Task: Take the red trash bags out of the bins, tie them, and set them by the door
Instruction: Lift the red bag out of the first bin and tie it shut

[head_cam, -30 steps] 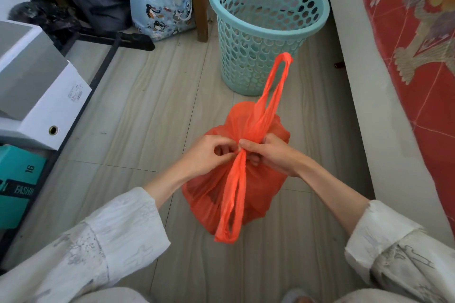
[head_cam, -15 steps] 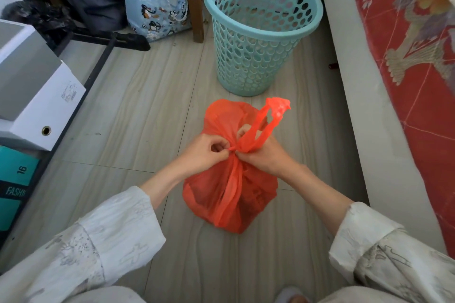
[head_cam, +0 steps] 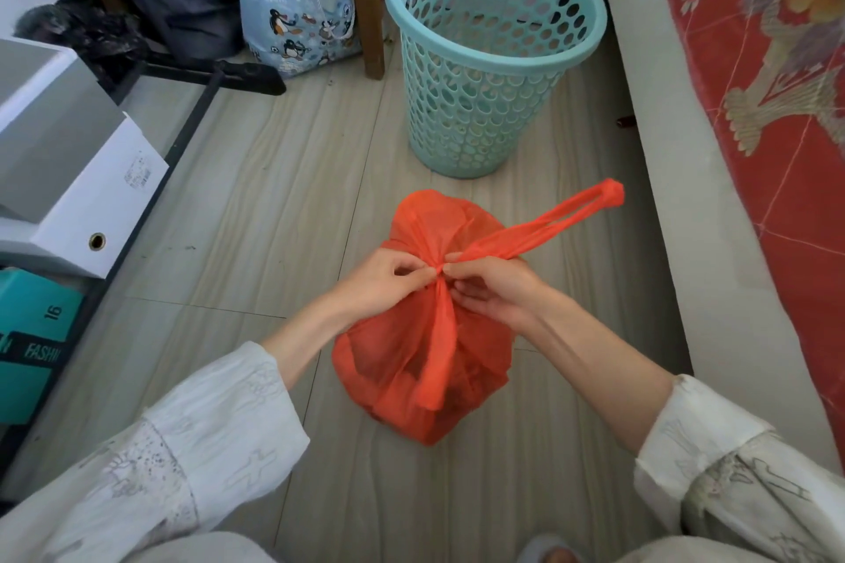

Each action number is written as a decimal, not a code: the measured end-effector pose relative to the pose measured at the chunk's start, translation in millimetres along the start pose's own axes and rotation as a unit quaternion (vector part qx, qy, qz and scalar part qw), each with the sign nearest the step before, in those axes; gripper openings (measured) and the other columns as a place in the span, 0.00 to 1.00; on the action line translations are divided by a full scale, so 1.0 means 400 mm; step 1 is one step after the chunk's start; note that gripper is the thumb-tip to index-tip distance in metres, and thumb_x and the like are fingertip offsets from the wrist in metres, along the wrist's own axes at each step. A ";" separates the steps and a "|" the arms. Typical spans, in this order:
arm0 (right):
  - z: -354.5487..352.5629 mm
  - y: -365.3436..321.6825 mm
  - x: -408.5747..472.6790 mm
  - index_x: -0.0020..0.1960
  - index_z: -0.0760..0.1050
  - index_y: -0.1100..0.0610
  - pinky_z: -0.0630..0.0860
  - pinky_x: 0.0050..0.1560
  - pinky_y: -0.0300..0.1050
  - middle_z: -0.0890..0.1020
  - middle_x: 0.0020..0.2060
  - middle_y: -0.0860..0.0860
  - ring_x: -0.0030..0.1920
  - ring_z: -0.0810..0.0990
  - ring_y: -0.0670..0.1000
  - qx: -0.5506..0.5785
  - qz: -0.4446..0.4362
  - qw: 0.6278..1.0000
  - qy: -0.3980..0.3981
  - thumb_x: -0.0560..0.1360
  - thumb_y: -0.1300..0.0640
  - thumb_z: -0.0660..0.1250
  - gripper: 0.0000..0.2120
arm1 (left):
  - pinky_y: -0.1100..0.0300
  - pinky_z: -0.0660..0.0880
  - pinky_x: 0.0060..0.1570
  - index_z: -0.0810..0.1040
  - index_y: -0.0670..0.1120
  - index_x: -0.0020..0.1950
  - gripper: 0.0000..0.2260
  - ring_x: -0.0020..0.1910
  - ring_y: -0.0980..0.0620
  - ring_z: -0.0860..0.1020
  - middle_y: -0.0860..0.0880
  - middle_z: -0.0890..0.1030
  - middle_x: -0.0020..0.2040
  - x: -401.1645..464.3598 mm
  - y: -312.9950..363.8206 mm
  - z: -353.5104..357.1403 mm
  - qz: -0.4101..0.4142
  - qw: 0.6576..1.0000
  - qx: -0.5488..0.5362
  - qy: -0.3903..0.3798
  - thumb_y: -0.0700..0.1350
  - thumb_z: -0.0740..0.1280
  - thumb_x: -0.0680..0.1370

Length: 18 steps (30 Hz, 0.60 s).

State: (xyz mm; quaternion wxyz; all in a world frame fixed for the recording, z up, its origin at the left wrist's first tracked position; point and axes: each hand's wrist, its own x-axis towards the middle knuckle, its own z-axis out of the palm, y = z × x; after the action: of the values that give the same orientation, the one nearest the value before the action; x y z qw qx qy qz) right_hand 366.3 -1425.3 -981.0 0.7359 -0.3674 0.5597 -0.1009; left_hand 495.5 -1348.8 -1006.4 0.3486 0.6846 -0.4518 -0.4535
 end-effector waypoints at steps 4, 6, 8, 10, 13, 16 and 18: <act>0.007 0.006 0.001 0.45 0.77 0.59 0.74 0.36 0.34 0.76 0.35 0.51 0.33 0.72 0.45 0.040 -0.008 0.999 -0.013 0.73 0.70 0.63 0.08 | 0.69 0.67 0.37 0.80 0.40 0.43 0.09 0.26 0.67 0.71 0.53 0.75 0.32 0.003 -0.004 0.000 -0.007 1.000 0.002 0.017 0.42 0.63 0.77; 0.004 0.007 0.001 0.54 0.77 0.62 0.75 0.34 0.33 0.77 0.36 0.52 0.35 0.74 0.46 0.053 -0.042 0.997 -0.024 0.73 0.71 0.61 0.13 | 0.71 0.67 0.35 0.80 0.43 0.41 0.07 0.26 0.67 0.72 0.53 0.76 0.31 0.002 0.000 0.003 -0.002 1.000 -0.006 0.013 0.41 0.64 0.77; -0.002 0.011 0.002 0.58 0.75 0.66 0.77 0.35 0.34 0.79 0.38 0.54 0.37 0.77 0.48 0.046 -0.063 0.996 -0.039 0.73 0.73 0.60 0.15 | 0.73 0.67 0.33 0.79 0.45 0.38 0.07 0.25 0.67 0.72 0.54 0.77 0.31 0.000 0.001 0.005 -0.003 1.000 -0.005 0.008 0.41 0.65 0.76; -0.006 0.015 0.001 0.56 0.76 0.67 0.78 0.36 0.35 0.79 0.38 0.55 0.36 0.78 0.48 0.040 -0.070 0.996 -0.048 0.72 0.74 0.60 0.14 | 0.73 0.68 0.32 0.79 0.46 0.37 0.08 0.24 0.66 0.72 0.54 0.78 0.31 0.000 -0.007 0.003 -0.015 1.000 0.002 0.007 0.40 0.65 0.76; 0.000 0.019 0.000 0.44 0.77 0.62 0.78 0.33 0.33 0.79 0.37 0.54 0.31 0.79 0.45 0.038 -0.094 0.993 -0.060 0.72 0.75 0.59 0.12 | 0.67 0.70 0.33 0.75 0.48 0.35 0.10 0.25 0.62 0.73 0.52 0.78 0.30 0.000 -0.021 0.003 -0.033 0.999 -0.010 0.037 0.38 0.65 0.75; 0.008 0.027 0.000 0.41 0.76 0.59 0.78 0.37 0.33 0.79 0.38 0.54 0.35 0.79 0.46 -0.006 -0.134 0.990 -0.046 0.71 0.76 0.61 0.14 | 0.59 0.70 0.33 0.70 0.50 0.38 0.11 0.27 0.55 0.74 0.55 0.78 0.23 0.000 -0.028 0.008 -0.029 0.997 -0.029 0.066 0.36 0.67 0.73; 0.008 0.034 0.001 0.40 0.75 0.58 0.76 0.42 0.39 0.79 0.38 0.54 0.38 0.78 0.49 -0.020 -0.155 0.987 -0.030 0.70 0.77 0.61 0.15 | 0.58 0.72 0.34 0.73 0.50 0.43 0.09 0.25 0.57 0.74 0.55 0.79 0.24 0.000 -0.030 0.013 0.001 0.996 0.008 0.083 0.37 0.68 0.72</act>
State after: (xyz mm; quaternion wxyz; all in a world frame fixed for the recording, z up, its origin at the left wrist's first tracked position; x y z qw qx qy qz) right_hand 365.8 -1414.4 -989.8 0.7204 -0.4675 0.4753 -0.1913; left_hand 494.4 -1344.8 -1018.7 0.3800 0.7223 -0.4252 -0.3912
